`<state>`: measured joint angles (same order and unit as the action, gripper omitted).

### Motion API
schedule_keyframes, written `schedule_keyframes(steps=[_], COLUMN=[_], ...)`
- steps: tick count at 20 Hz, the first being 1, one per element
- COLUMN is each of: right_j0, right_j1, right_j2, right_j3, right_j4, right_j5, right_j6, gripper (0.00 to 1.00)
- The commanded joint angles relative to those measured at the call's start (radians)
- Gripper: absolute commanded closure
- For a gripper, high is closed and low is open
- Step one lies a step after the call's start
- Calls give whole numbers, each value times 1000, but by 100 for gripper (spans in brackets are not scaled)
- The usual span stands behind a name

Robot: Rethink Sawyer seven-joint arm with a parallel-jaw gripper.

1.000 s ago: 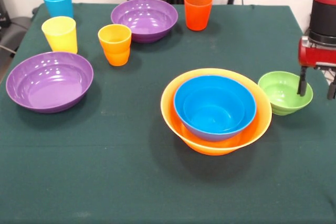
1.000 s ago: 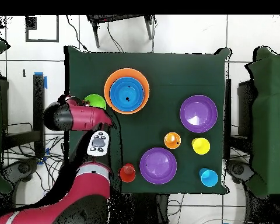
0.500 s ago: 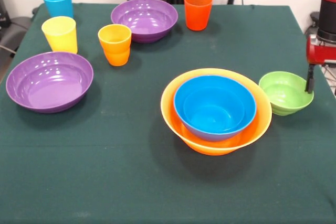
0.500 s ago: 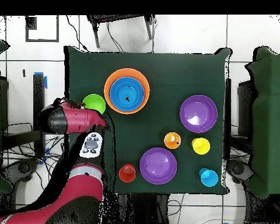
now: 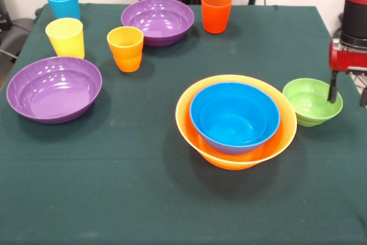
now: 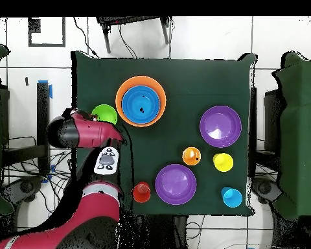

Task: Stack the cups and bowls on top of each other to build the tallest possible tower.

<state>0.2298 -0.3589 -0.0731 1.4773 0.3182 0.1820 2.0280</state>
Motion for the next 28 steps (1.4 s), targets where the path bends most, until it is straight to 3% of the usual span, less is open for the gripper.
schedule_keyframes(steps=[1, 12, 25, 28], right_j0=[-57, 16, 57, 41], right_j1=[7, 32, 57, 48], right_j2=[110, -42, -98, -72], right_j3=[71, 28, 1, 9], right_j4=[-85, -57, -33, -38], right_j5=[-55, 9, 27, 29], right_j6=[71, 119, 132, 117], gripper=[0, 0, 0, 0])
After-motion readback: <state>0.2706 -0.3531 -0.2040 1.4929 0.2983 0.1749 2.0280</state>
